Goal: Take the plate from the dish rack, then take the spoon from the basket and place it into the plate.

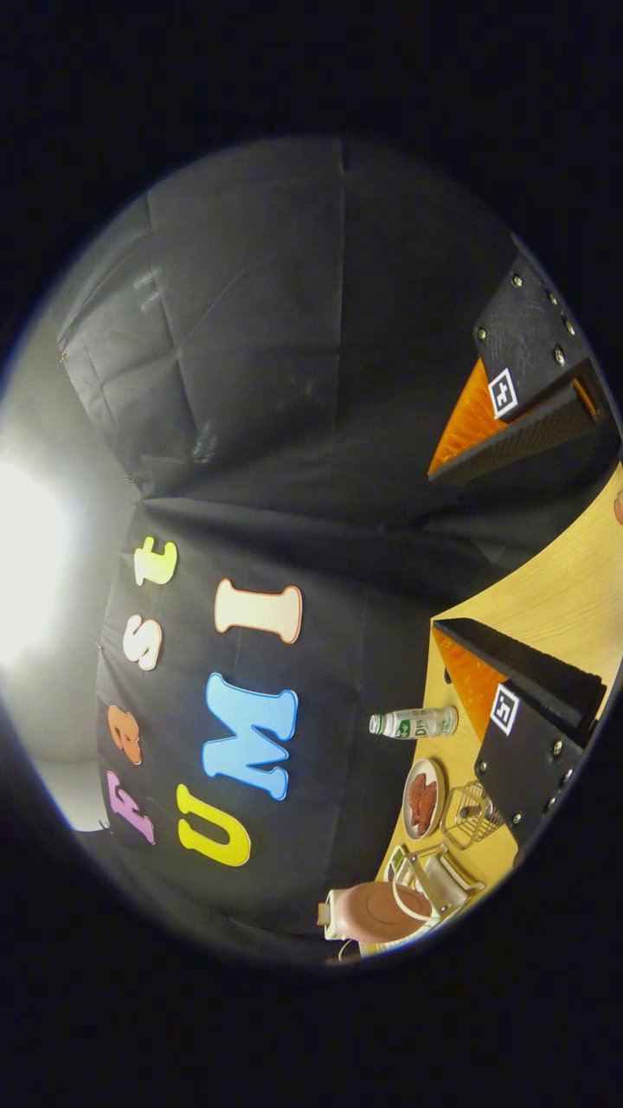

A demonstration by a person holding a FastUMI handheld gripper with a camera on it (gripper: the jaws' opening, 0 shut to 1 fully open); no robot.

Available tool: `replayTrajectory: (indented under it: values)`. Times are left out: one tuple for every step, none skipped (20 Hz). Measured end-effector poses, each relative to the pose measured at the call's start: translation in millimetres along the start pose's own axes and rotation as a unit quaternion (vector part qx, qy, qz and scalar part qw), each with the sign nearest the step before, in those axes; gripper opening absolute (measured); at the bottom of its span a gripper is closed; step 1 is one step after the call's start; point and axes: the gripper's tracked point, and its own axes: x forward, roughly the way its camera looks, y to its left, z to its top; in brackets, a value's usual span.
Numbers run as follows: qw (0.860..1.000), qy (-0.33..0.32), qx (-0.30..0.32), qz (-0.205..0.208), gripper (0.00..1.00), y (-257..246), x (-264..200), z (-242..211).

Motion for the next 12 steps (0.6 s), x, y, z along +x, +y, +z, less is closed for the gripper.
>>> replayTrajectory:
  values:
    - [1.0,0.002,0.002,-0.001,0.96,3.0,-7.2,8.5]
    - [1.0,0.004,0.004,-0.001,0.96,8.6,-15.5,18.5]
    - [1.0,0.007,0.008,0.0,0.96,14.0,-24.8,26.6]
    - [1.0,0.009,0.012,0.005,0.96,22.6,-32.7,35.4]
    - [1.0,0.005,0.015,0.012,0.96,32.0,-40.2,45.2]
    - [1.0,0.002,0.017,0.021,0.96,42.7,-47.0,55.6]
    - [0.999,0.0,0.02,0.031,0.96,53.4,-52.0,62.0]
    - [0.999,0.0,0.022,0.042,0.96,65.4,-57.5,69.1]
    - [0.998,0.0,0.024,0.054,0.96,77.4,-61.2,75.7]
    - [0.997,0.0,0.025,0.067,0.96,90.6,-65.6,82.5]
    - [0.996,-0.002,0.026,0.08,0.96,105.0,-68.7,90.5]
    - [0.995,-0.001,0.025,0.094,0.96,121.1,-70.9,97.0]
